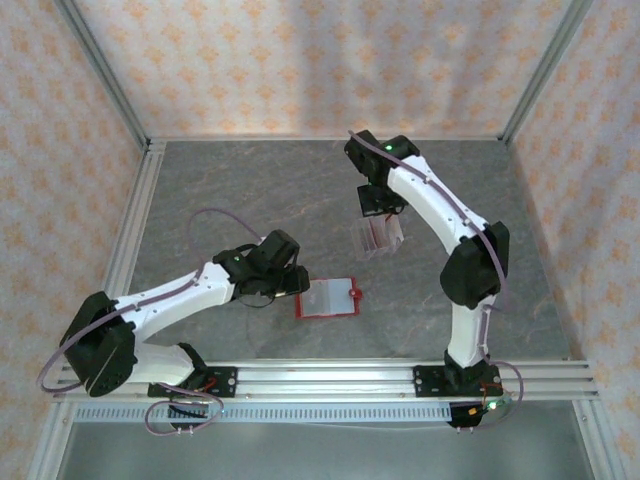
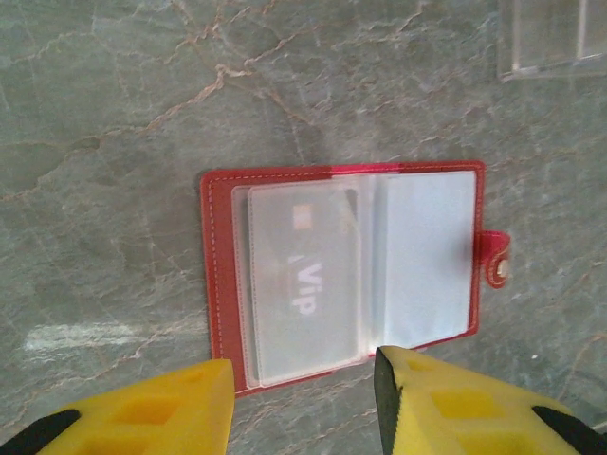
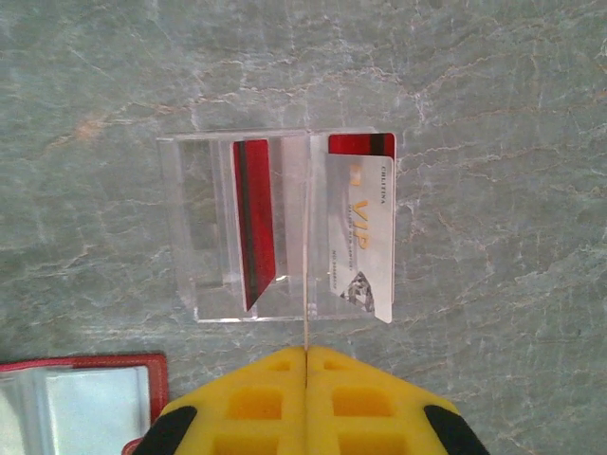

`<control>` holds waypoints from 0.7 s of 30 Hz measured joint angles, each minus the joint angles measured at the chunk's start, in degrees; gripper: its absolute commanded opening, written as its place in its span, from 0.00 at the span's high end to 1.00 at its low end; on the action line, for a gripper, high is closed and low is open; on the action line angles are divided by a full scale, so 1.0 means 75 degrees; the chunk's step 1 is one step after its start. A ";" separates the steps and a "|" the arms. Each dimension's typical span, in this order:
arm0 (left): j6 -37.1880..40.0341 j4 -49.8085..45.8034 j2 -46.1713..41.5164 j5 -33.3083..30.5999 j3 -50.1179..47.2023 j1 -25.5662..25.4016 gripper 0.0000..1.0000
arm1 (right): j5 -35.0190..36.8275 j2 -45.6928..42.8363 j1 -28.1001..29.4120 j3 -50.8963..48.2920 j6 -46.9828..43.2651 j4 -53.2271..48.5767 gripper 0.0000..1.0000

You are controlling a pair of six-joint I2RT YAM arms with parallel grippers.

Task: Put the credit cards into the card holder
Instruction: Pick up the credit card from the storage box, then place the credit card in the card holder.

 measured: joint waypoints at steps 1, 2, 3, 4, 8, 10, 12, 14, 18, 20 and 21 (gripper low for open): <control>0.0017 -0.0023 0.0041 0.0009 0.0015 0.0000 0.56 | -0.0006 -0.0117 0.0055 -0.0090 0.0023 0.0044 1.00; 0.0047 -0.0067 0.0076 0.0009 0.0041 0.0000 0.56 | -0.0003 -0.0277 0.0154 -0.0239 0.0052 0.0099 1.00; 0.0085 -0.0119 0.0111 0.0012 0.0087 0.0000 0.56 | -0.0003 -0.0443 0.0289 -0.0393 0.0111 0.0134 1.00; 0.0128 -0.0134 0.0131 0.0012 0.0125 0.0003 0.56 | -0.0012 -0.0592 0.0425 -0.0539 0.0169 0.0178 1.00; 0.0184 -0.0181 0.0143 0.0085 0.0216 0.0152 0.56 | -0.0318 -0.1434 0.1236 -0.1437 0.0586 0.0647 1.00; 0.0204 -0.0213 0.0143 0.0157 0.0216 0.0271 0.56 | -0.0525 -0.1856 0.1635 -0.1996 0.0831 0.0927 1.00; 0.0213 -0.0254 0.0143 0.0204 0.0216 0.0405 0.56 | -0.0723 -0.2264 0.1996 -0.2719 0.1122 0.1376 1.00; 0.0216 -0.0294 0.0146 0.0251 0.0216 0.0501 0.56 | -0.0962 -0.2585 0.2250 -0.3459 0.1428 0.1935 1.00; 0.0274 -0.0373 0.0245 0.0393 0.0216 0.0568 0.56 | -0.1271 -0.2888 0.2696 -0.4707 0.1967 0.3162 1.00; 0.0303 -0.0417 0.0335 0.0431 0.0216 0.0568 0.56 | -0.1381 -0.2903 0.2844 -0.5065 0.2151 0.3716 1.00; 0.0312 -0.0431 0.0373 0.0449 0.0216 0.0568 0.56 | -0.1443 -0.2903 0.2888 -0.5222 0.2229 0.3993 1.00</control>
